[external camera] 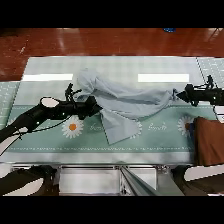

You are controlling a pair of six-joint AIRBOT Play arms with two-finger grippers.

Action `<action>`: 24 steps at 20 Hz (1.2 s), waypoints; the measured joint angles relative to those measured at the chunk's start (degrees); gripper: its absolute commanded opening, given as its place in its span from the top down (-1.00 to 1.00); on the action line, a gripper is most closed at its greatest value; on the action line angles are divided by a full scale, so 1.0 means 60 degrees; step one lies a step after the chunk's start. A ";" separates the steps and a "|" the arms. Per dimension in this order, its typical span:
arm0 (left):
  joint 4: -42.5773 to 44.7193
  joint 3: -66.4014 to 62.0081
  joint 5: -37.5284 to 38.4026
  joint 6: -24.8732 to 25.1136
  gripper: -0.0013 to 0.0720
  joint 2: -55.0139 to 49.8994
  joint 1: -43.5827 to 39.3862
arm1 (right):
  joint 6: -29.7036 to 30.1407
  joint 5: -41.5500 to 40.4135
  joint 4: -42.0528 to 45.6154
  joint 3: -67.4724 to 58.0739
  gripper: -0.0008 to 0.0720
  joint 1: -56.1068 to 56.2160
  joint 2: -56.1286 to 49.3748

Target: Fold the shirts.

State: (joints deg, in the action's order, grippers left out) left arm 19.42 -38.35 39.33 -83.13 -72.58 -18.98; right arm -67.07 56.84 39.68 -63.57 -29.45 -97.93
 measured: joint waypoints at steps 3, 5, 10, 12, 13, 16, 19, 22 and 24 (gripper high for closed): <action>-0.0044 -0.0168 0.0007 0.0000 0.92 0.0033 0.0087 | 0.0237 0.0503 -0.0036 -0.0306 0.92 0.0095 0.0073; -0.0073 -0.0616 0.0066 0.0076 0.92 0.0124 0.0361 | 0.0280 0.0860 -0.0117 -0.0790 0.92 0.0131 0.0390; -0.0142 -0.3370 0.0233 0.0474 0.92 0.0572 0.1647 | -0.0131 0.1555 -0.0248 -0.3406 0.92 0.0171 0.1679; -0.0168 -0.4921 0.0313 0.0594 0.92 0.0736 0.2189 | -0.0452 0.1756 -0.0200 -0.4594 0.92 0.0175 0.2175; -0.0171 -0.5767 0.0444 0.0627 0.92 0.0787 0.2477 | -0.0594 0.1807 -0.0248 -0.5224 0.92 0.0175 0.2470; -0.0171 -0.8113 0.1005 0.0652 0.92 0.0874 0.3337 | -0.0987 0.1967 -0.0244 -0.6808 0.92 0.0182 0.3362; -0.0168 -1.0291 0.2204 0.0605 0.92 0.0969 0.4360 | -0.1140 0.2160 -0.0229 -0.7865 0.92 0.0182 0.4419; 0.0550 -1.1985 0.4033 0.0674 0.92 0.1249 0.5417 | -0.1158 0.2357 -0.0062 -0.8342 0.92 0.0182 0.5697; 0.1840 -1.2597 0.5042 0.0528 0.92 0.1759 0.6014 | -0.1191 0.2561 0.0313 -0.8480 0.92 0.0182 0.6535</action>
State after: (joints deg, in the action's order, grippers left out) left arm 30.46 -113.93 69.58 -79.96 -62.02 17.10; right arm -74.22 72.20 41.56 -114.45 -28.36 -58.72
